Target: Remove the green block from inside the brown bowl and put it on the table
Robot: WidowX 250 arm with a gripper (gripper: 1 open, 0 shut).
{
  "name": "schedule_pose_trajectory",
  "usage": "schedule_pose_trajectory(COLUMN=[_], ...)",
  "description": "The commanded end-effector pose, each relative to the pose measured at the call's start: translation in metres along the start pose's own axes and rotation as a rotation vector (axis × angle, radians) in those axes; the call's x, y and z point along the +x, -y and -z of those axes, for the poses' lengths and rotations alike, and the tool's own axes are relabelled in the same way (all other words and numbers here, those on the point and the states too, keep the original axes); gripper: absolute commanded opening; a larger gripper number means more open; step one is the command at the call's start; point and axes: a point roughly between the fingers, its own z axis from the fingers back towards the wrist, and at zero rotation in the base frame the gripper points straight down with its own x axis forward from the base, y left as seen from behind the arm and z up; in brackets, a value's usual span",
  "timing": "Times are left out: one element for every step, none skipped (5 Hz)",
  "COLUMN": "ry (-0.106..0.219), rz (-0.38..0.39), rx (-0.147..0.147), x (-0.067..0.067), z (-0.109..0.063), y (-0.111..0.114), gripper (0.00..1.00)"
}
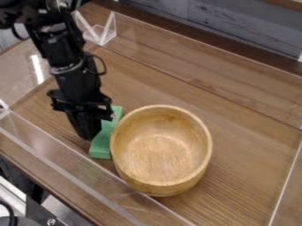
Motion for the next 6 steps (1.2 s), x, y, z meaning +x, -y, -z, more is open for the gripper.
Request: schedule_pose_trajectory(ry=[0.054,0.054,0.054,0.052,0.049,0.045], rz=[-0.004,-0.012,-0.018,-0.024,-0.031,-0.039], rx=[0.017,0.011,0.006,0.003,0.0,-0.004], x=[0.008,0.008,0.009,0.01,0.013,0.016], z=[-0.023,-0.03,-0.036,-0.037,-0.038,-0.039], y=[-0.004,-0.005,-0.005,-0.007,-0.009,-0.012], gripper=[0.0,0.0,0.0,0.0,1.0,1.0])
